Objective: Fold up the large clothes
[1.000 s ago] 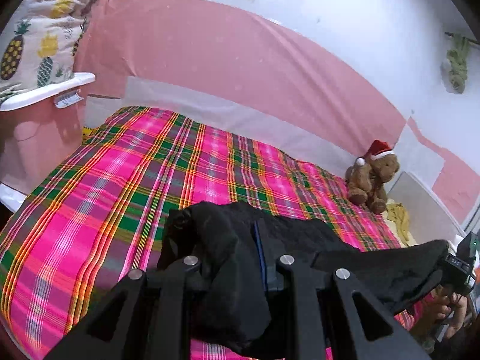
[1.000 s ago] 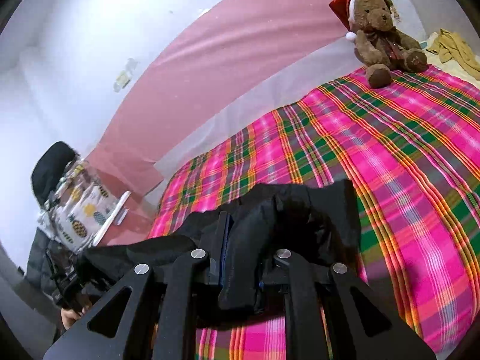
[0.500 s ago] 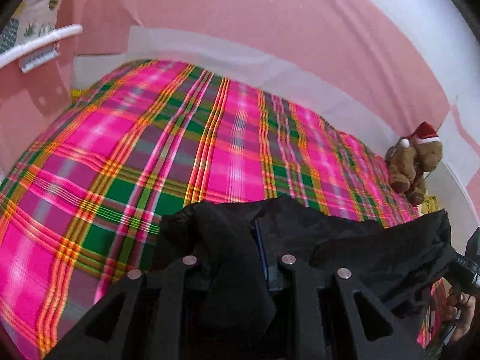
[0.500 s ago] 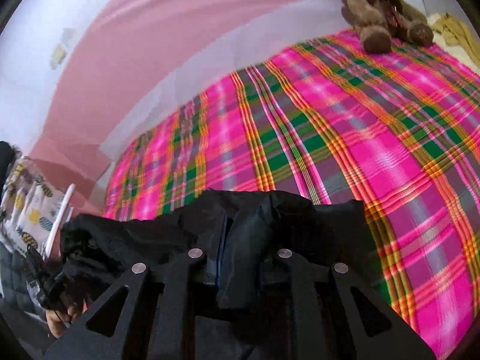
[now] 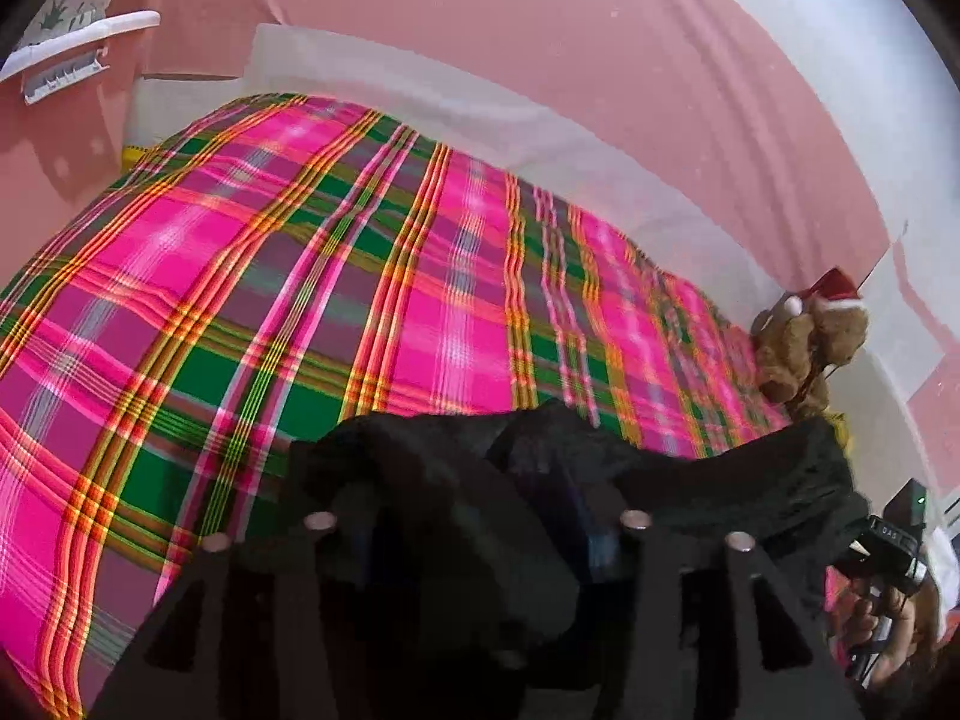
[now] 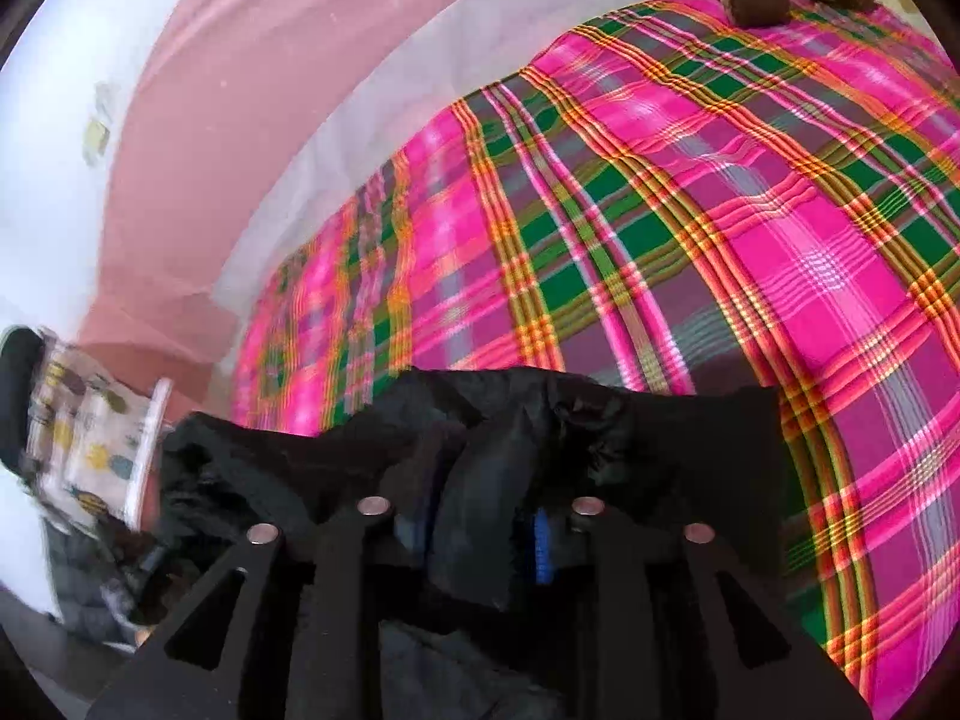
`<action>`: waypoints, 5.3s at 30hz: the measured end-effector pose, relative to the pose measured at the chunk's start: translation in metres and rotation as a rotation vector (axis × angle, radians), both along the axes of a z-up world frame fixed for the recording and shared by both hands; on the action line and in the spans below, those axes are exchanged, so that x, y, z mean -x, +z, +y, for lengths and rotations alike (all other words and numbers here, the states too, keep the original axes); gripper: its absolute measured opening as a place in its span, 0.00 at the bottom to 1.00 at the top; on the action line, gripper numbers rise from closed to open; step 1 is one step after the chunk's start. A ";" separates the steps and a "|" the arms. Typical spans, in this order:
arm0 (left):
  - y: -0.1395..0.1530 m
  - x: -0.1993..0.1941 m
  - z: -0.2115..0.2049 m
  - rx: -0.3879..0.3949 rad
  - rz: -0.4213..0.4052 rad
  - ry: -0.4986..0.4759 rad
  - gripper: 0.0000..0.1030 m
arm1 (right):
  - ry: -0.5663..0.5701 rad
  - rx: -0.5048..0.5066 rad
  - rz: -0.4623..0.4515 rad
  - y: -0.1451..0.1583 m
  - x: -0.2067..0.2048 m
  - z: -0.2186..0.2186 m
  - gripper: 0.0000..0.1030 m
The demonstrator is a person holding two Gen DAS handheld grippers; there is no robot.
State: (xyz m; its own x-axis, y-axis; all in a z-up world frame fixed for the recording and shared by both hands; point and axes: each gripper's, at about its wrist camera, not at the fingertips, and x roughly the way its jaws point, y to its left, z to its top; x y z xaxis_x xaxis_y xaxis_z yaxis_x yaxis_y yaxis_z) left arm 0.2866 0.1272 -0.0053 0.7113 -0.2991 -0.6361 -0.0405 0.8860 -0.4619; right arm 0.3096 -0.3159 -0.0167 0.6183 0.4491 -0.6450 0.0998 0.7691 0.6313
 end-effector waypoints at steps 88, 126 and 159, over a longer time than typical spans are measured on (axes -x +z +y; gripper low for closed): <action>-0.059 -0.080 -0.075 -0.355 0.077 -0.134 0.88 | 0.079 0.629 0.071 -0.065 -0.068 0.062 0.57; -0.051 -0.079 -0.194 -0.320 0.081 -0.313 0.88 | 0.076 0.587 -0.056 -0.041 -0.036 0.081 0.57; -0.046 -0.047 -0.076 -0.437 0.037 -0.106 0.88 | -0.001 0.640 -0.089 -0.061 -0.007 0.048 0.58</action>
